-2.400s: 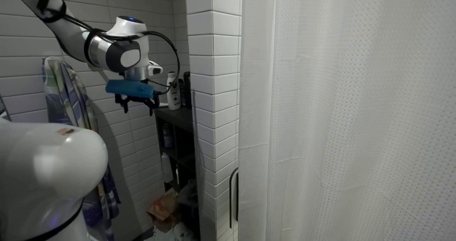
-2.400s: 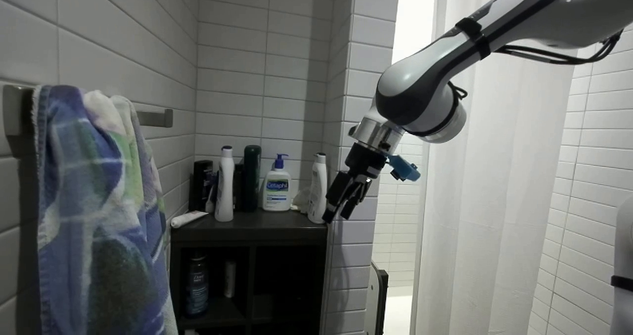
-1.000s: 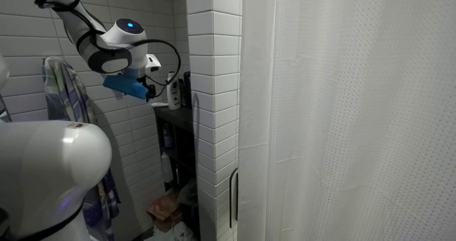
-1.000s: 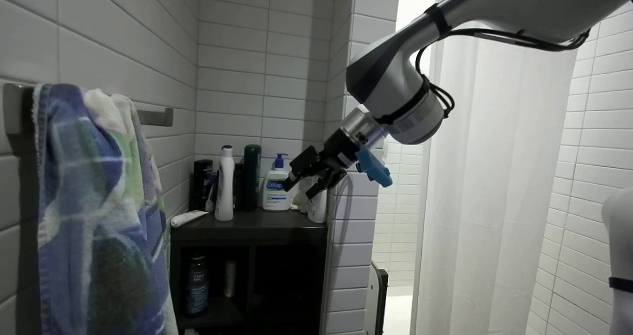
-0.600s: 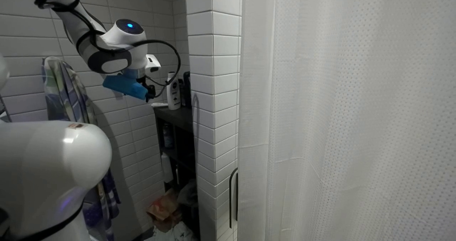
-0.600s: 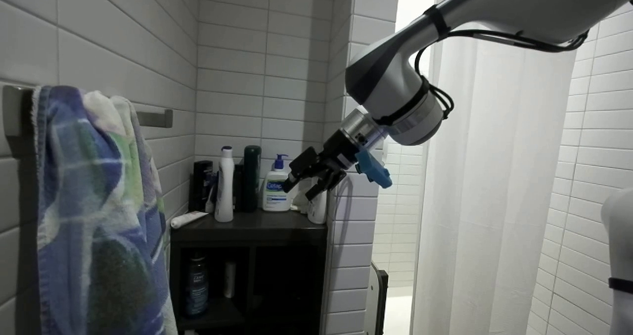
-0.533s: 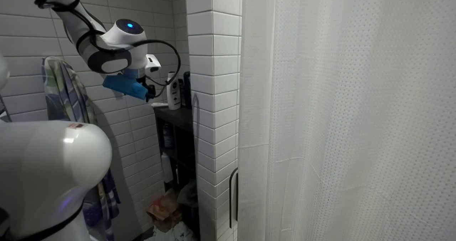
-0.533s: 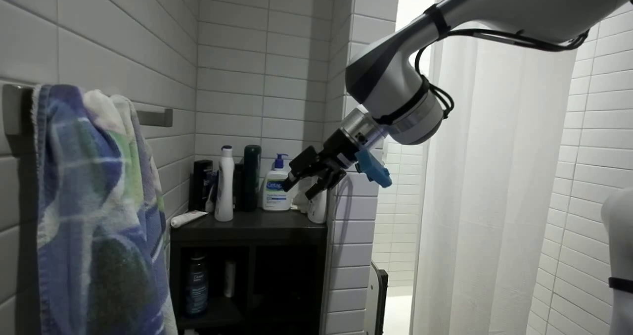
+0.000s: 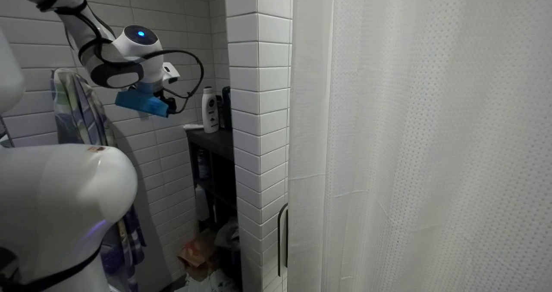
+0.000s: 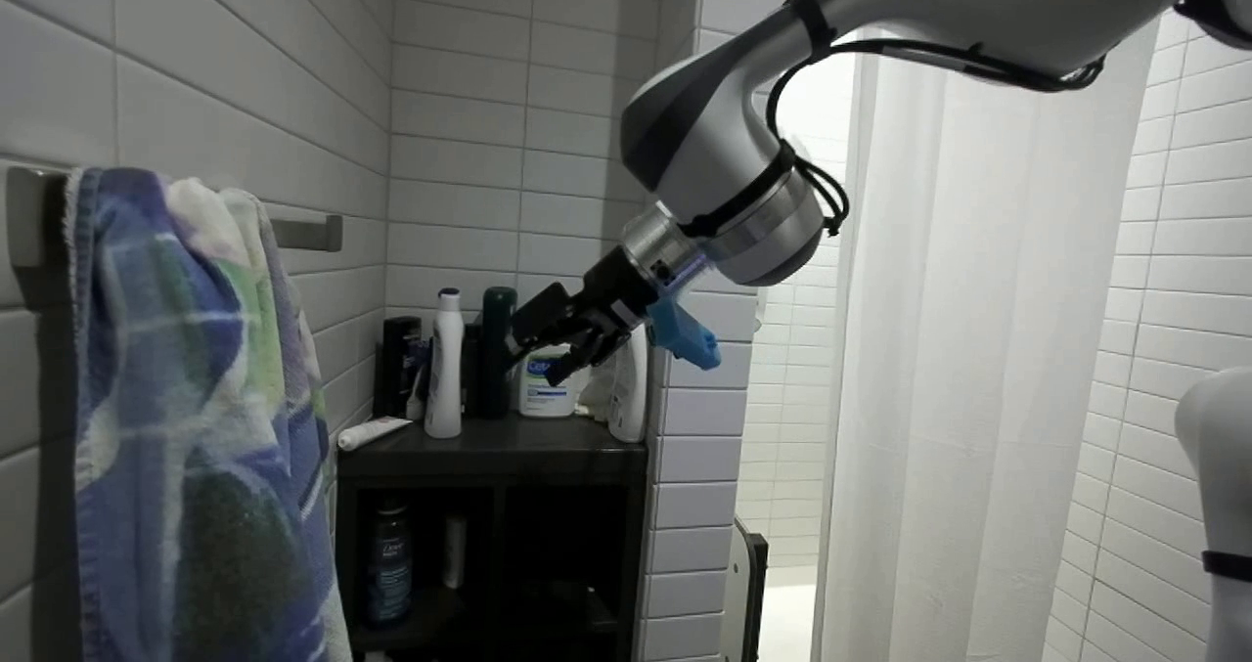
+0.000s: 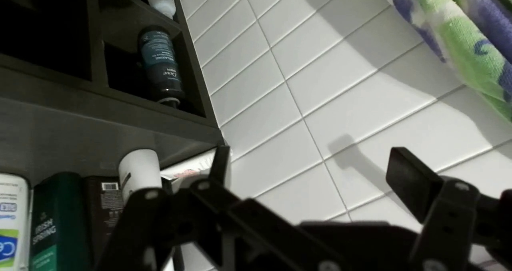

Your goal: Move the white Nivea bottle on the left to the right

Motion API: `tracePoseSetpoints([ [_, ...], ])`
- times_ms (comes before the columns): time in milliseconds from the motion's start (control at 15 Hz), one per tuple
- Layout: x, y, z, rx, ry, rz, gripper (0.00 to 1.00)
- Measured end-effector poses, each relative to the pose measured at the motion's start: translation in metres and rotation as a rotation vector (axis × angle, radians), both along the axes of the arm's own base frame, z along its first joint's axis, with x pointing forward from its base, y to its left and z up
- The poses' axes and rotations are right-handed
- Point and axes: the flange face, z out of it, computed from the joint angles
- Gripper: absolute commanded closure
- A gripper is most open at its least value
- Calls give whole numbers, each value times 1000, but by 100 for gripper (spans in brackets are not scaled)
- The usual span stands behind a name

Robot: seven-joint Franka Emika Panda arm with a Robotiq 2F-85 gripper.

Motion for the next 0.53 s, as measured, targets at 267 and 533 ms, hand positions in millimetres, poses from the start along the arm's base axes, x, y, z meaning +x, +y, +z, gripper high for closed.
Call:
tracePoseSetpoints([
  [267, 4, 47, -3, -51, -126, 23, 0],
  [533, 4, 90, 5, -93, -279, 0, 0],
])
